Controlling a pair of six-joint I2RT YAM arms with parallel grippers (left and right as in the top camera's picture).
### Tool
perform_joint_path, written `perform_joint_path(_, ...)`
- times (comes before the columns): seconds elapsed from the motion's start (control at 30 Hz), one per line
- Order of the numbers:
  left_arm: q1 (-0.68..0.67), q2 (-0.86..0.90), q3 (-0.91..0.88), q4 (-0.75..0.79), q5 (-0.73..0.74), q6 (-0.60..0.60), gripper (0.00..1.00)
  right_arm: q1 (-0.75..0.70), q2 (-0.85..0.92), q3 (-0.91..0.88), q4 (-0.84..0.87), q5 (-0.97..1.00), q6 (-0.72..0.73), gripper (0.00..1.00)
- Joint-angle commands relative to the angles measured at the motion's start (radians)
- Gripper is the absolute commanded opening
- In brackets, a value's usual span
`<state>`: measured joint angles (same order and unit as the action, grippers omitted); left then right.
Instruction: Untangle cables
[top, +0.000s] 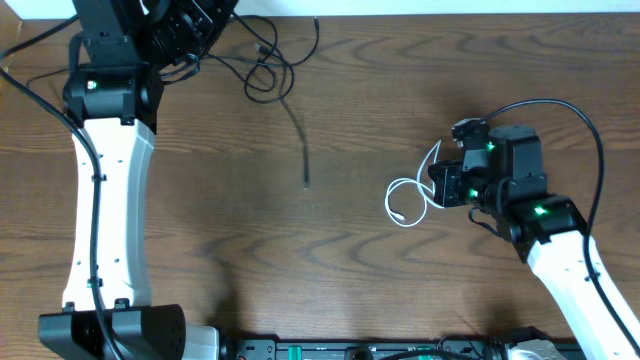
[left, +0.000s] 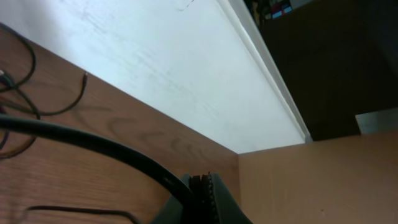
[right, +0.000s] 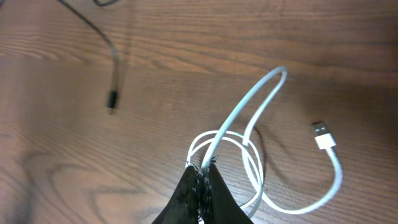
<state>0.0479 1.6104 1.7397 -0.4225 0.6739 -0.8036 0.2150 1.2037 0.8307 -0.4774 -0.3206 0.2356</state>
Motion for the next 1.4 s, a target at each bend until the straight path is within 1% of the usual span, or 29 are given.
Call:
perform_joint_path(0.0, 0.000, -0.019, 0.015, 0.042, 0.035, 0.058, 0.07, -0.005, 0.053, 0.003, 0.030, 0.008, 0.016, 0.01)
perform_joint_path(0.03, -0.005, -0.029, 0.015, 0.096, 0.110, 0.089, 0.07, -0.004, 0.078, 0.003, 0.049, 0.008, 0.035, 0.01)
perform_joint_path(0.1, -0.023, -0.055, 0.015, 0.157, 0.202, 0.093, 0.08, -0.004, 0.130, 0.003, 0.101, 0.008, 0.101, 0.01)
perform_joint_path(0.17, -0.036, -0.079, 0.015, 0.144, 0.217, 0.093, 0.07, -0.004, 0.166, 0.003, 0.146, 0.008, 0.146, 0.01)
perform_joint_path(0.27, -0.047, -0.106, 0.015, 0.056, 0.217, 0.146, 0.07, -0.004, 0.209, 0.003, 0.195, -0.006, 0.204, 0.01)
perform_joint_path(0.3, -0.048, -0.116, 0.015, -0.010, 0.216, 0.193, 0.07, -0.004, 0.226, 0.003, 0.211, -0.026, 0.219, 0.01)
perform_joint_path(0.47, -0.047, -0.117, 0.014, -0.267, 0.216, 0.360, 0.07, -0.004, 0.278, 0.003, 0.257, -0.056, 0.224, 0.01)
perform_joint_path(0.53, -0.049, -0.114, 0.011, -0.336, 0.216, 0.407, 0.07, -0.004, 0.294, 0.003, 0.257, -0.055, 0.224, 0.02)
perform_joint_path(0.67, -0.077, -0.113, 0.007, -0.378, 0.217, 0.481, 0.08, -0.004, 0.321, 0.003, 0.266, -0.051, 0.224, 0.01)
perform_joint_path(0.7, -0.100, -0.113, 0.007, -0.379, 0.211, 0.518, 0.07, -0.004, 0.333, 0.003, 0.274, -0.051, 0.224, 0.01)
perform_joint_path(0.73, -0.107, -0.113, 0.007, -0.382, 0.192, 0.529, 0.07, -0.004, 0.337, 0.003, 0.276, -0.051, 0.224, 0.01)
perform_joint_path(0.77, -0.112, -0.113, 0.006, -0.393, 0.118, 0.534, 0.07, -0.004, 0.346, 0.003, 0.277, -0.052, 0.225, 0.01)
perform_joint_path(0.83, -0.106, -0.113, 0.005, -0.405, 0.035, 0.534, 0.08, -0.004, 0.352, 0.003, 0.274, -0.052, 0.224, 0.01)
perform_joint_path(1.03, -0.046, -0.112, 0.005, -0.498, -0.211, 0.541, 0.07, -0.004, 0.352, 0.003, 0.265, -0.051, 0.224, 0.01)
perform_joint_path(1.2, 0.028, -0.112, -0.015, -0.537, -0.295, 0.541, 0.07, -0.004, 0.352, 0.003, 0.265, -0.048, 0.224, 0.01)
perform_joint_path(1.33, 0.124, -0.099, -0.031, -0.538, -0.400, 0.541, 0.07, -0.004, 0.352, 0.003, 0.264, -0.048, 0.224, 0.01)
perform_joint_path(1.37, 0.169, -0.081, -0.032, -0.538, -0.436, 0.541, 0.07, -0.004, 0.352, 0.003, 0.264, -0.048, 0.224, 0.01)
